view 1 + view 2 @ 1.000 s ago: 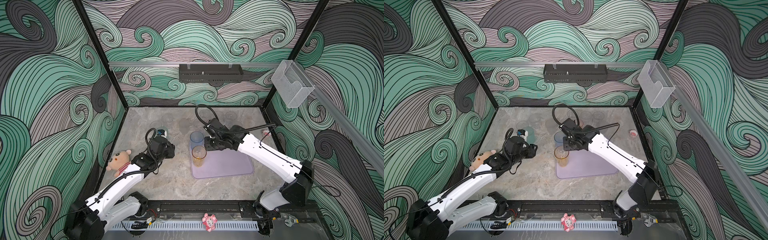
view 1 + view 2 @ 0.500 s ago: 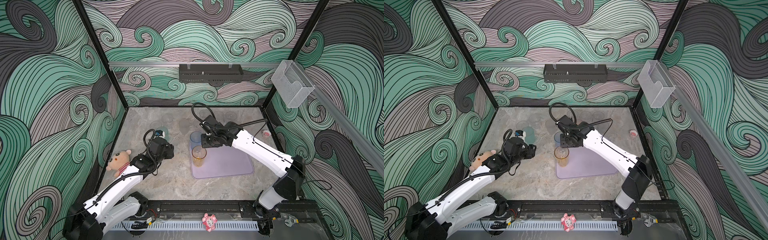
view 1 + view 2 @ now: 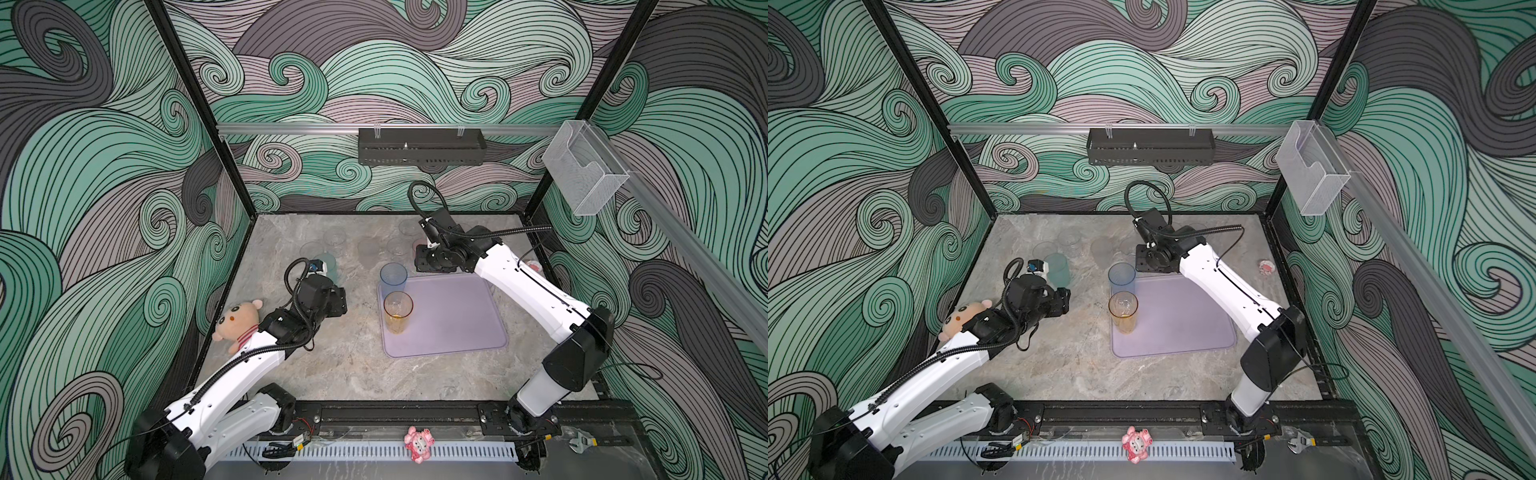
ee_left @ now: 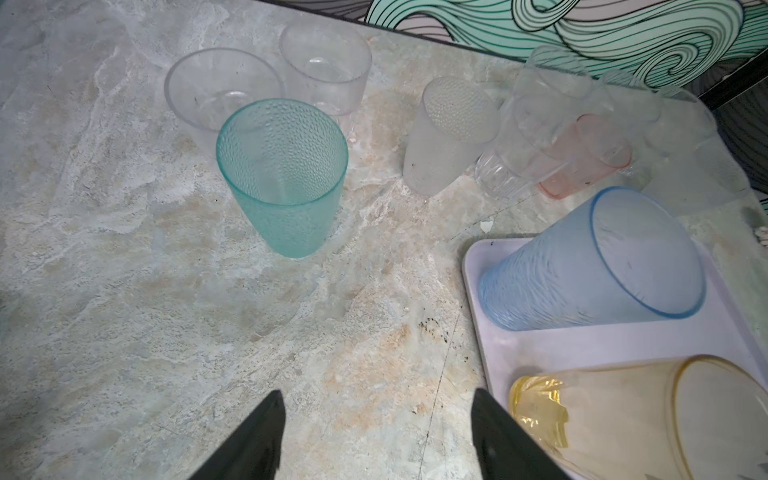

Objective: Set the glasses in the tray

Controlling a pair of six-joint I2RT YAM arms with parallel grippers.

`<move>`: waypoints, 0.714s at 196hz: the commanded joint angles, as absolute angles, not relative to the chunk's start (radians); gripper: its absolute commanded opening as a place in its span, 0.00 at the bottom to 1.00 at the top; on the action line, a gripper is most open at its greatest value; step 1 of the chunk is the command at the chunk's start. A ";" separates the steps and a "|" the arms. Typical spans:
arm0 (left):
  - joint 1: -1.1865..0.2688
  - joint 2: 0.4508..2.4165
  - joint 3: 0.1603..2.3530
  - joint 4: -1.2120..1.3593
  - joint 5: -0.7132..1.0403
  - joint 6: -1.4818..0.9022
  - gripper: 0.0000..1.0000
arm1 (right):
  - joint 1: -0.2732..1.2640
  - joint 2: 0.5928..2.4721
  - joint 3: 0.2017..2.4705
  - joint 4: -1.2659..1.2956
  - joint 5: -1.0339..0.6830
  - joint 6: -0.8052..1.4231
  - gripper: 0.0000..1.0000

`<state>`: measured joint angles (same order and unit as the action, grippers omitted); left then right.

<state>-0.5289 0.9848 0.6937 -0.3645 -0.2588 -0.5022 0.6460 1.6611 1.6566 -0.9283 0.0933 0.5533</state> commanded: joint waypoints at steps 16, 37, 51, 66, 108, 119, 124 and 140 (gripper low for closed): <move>-0.535 1.080 0.800 -0.365 -0.261 -0.507 0.75 | 0.600 1.627 1.596 -0.875 0.047 0.529 0.47; -0.535 1.130 0.856 -0.419 -0.272 -0.491 0.75 | 0.571 1.609 1.554 -0.825 0.022 0.546 0.47; -0.535 1.152 0.883 -0.445 -0.291 -0.481 0.76 | 0.555 1.610 1.538 -0.801 0.002 0.553 0.47; -0.535 1.163 0.890 -0.440 -0.312 -0.467 0.76 | 0.545 1.623 1.537 -0.789 -0.008 0.553 0.47; -0.534 1.179 0.877 -0.363 -0.350 -0.426 0.78 | 0.520 1.660 1.567 -0.784 -0.034 0.540 0.47; -0.534 1.183 0.877 -0.349 -0.352 -0.408 0.78 | 0.511 1.666 1.576 -0.783 -0.034 0.532 0.47; -0.532 1.184 0.877 -0.343 -0.357 -0.400 0.78 | 0.505 1.667 1.581 -0.785 -0.035 0.530 0.47; -0.530 1.187 0.890 -0.337 -0.369 -0.374 0.79 | 0.492 1.668 1.582 -0.773 -0.045 0.533 0.48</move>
